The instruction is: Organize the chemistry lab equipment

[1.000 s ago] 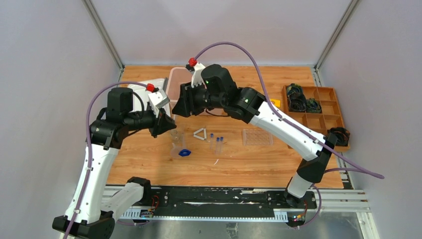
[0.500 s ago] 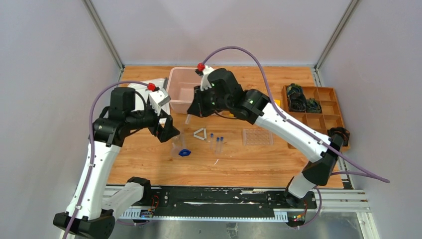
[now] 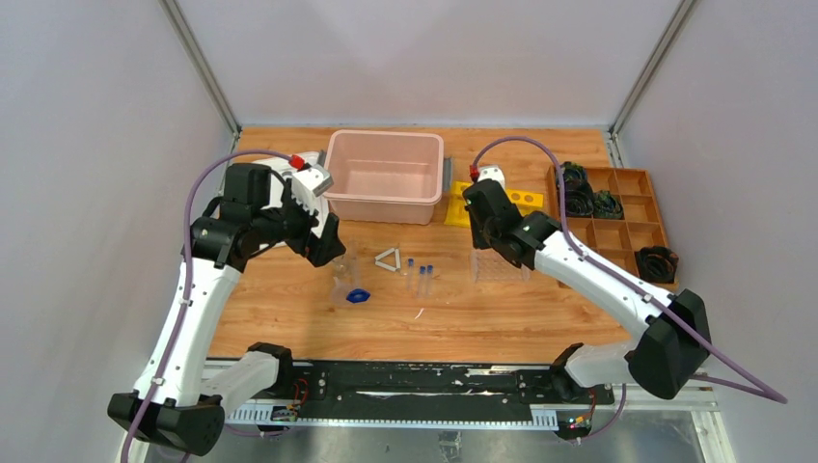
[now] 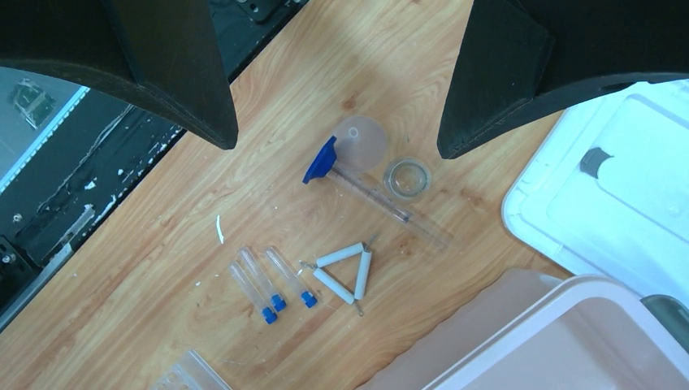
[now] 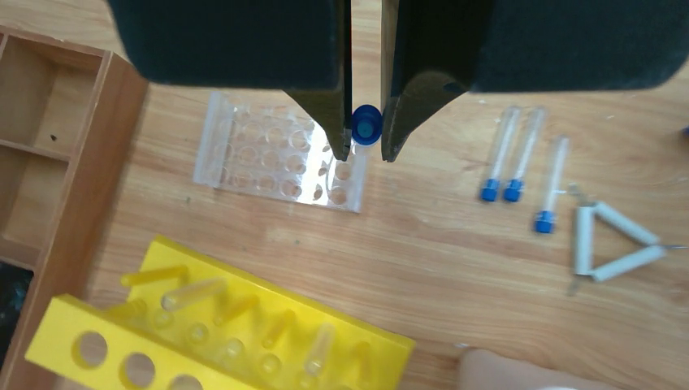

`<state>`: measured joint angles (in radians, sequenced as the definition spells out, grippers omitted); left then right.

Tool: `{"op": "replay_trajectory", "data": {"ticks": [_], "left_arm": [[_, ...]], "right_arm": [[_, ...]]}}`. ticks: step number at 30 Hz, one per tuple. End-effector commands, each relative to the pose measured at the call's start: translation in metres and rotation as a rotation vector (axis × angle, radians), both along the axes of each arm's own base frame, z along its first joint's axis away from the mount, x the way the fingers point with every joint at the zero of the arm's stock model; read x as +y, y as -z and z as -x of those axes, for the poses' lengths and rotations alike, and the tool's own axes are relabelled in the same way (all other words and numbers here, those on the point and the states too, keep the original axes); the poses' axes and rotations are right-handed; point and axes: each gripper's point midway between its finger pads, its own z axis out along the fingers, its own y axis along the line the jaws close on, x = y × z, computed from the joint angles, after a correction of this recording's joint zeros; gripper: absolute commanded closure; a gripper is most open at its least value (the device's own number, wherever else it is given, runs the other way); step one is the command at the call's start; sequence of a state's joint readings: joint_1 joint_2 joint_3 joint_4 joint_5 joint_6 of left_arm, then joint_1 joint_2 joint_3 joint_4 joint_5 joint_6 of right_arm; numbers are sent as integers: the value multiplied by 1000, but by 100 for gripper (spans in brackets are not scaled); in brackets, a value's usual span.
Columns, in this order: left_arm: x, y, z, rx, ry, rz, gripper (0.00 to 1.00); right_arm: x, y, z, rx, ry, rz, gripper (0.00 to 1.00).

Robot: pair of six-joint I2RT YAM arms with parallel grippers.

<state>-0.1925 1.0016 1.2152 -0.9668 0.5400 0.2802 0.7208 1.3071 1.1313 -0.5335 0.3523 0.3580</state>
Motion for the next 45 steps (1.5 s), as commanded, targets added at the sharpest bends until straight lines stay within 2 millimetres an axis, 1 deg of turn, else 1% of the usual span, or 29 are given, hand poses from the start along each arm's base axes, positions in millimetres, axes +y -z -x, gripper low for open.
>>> {"op": "replay_trajectory", "data": {"ticks": [1, 6, 9, 19, 25, 32, 38, 40, 45], "left_arm": [[2, 1, -3, -1, -21, -8, 0], [3, 1, -3, -4, -24, -10, 0], [2, 1, -2, -5, -22, -7, 0], [2, 2, -3, 0, -19, -8, 0], [2, 1, -2, -7, -14, -9, 0], [2, 0, -2, -11, -13, -9, 0], [3, -2, -3, -20, -15, -13, 0], [3, -1, -3, -20, -13, -14, 0], [3, -1, -4, -23, -15, -18, 0]], "right_arm": [[-26, 16, -16, -51, 113, 47, 100], [-35, 44, -22, -14, 163, 47, 100], [-34, 55, -24, 15, 171, 32, 100], [-22, 71, -25, 62, 145, -5, 100], [-25, 81, -23, 84, 160, 10, 100], [-28, 88, -21, 99, 178, 9, 100], [-34, 93, -18, 104, 211, 11, 100], [-35, 91, -17, 100, 218, -3, 100], [-34, 78, -13, 75, 209, -47, 100]]}}
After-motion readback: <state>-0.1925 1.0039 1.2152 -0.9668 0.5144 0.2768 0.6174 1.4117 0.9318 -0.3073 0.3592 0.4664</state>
